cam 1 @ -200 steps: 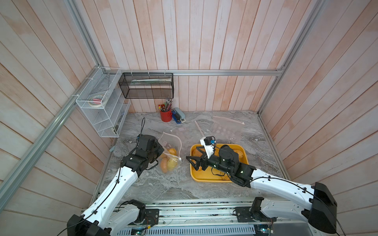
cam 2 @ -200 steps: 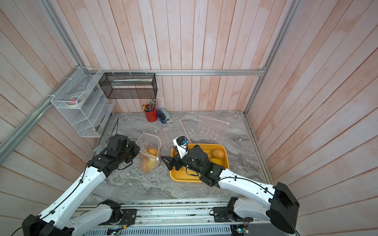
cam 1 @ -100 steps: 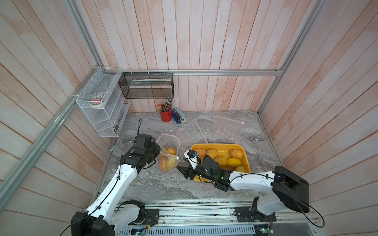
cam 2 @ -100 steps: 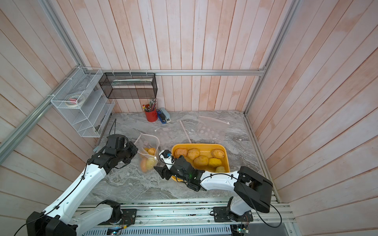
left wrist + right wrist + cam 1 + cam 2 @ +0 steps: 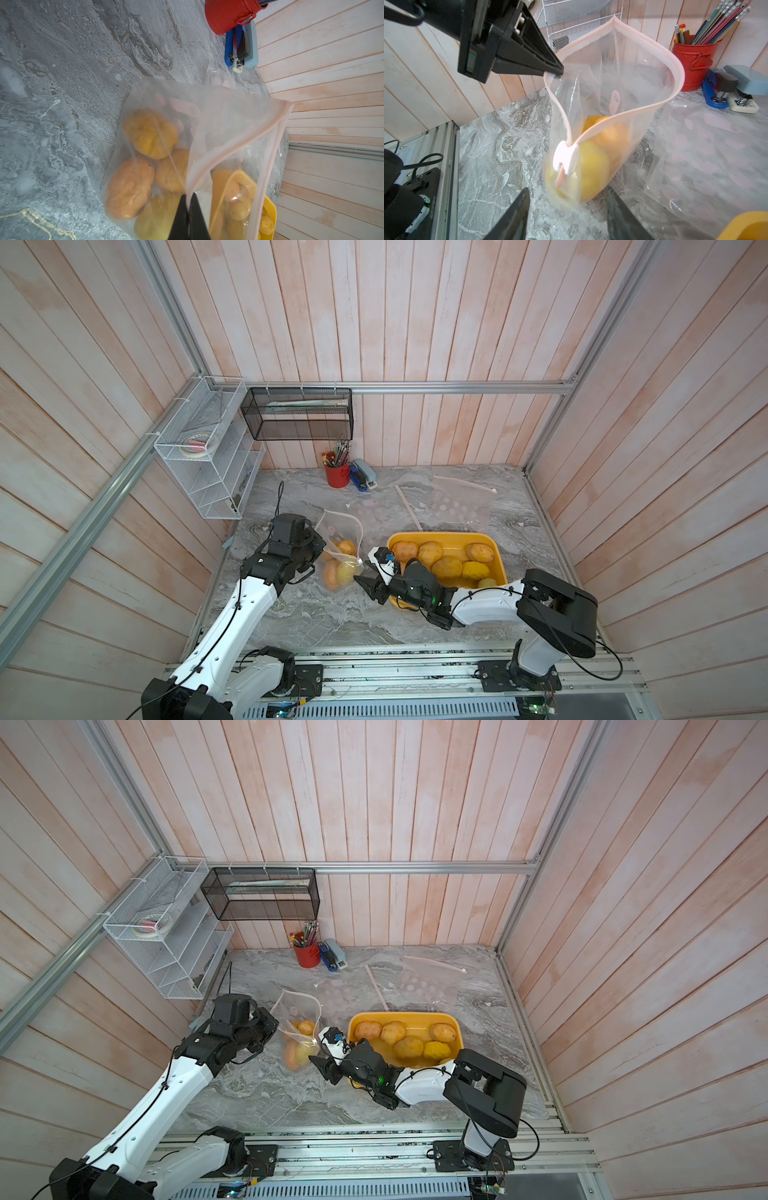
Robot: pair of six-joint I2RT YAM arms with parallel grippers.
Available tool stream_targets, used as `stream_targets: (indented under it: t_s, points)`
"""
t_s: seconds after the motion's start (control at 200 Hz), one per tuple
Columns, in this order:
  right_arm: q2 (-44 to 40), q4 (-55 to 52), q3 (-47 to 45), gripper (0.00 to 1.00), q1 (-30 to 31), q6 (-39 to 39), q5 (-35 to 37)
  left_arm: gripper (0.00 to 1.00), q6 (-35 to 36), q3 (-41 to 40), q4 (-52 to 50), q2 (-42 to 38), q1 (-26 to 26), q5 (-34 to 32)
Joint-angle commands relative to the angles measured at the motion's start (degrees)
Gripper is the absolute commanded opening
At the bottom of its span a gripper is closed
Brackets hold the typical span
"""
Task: Put the potatoes into a zipper bag and zip it
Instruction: Zip the zipper on the zipper food storage bag.
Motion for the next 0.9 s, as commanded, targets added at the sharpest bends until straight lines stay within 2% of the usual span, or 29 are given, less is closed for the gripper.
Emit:
stream_targets:
  t_s: [0.0, 0.29, 0.505, 0.655, 0.895]
  points:
    - [0.4, 4.3, 0.9, 0.51, -0.5, -0.5, -1.5, 0.0, 0.6, -0.9, -0.9, -0.9, 0.4, 0.8]
    - [1.5, 5.0, 1.3, 0.37, -1.9, 0.5, -3.0, 0.0, 0.7, -1.1, -0.8, -0.9, 0.6, 1.3]
    - [2.1, 4.6, 1.7, 0.32, -2.5, 0.8, -3.7, 0.0, 0.7, -1.1, -0.8, -0.9, 0.8, 1.5]
    - [2.4, 4.8, 1.8, 0.25, -2.8, 0.9, -3.8, 0.0, 0.8, -1.1, -0.7, -0.9, 0.9, 1.6]
    - [2.3, 4.7, 2.3, 0.24, -2.9, 0.8, -4.1, 0.0, 0.7, -1.1, -0.7, -1.0, 0.9, 1.8]
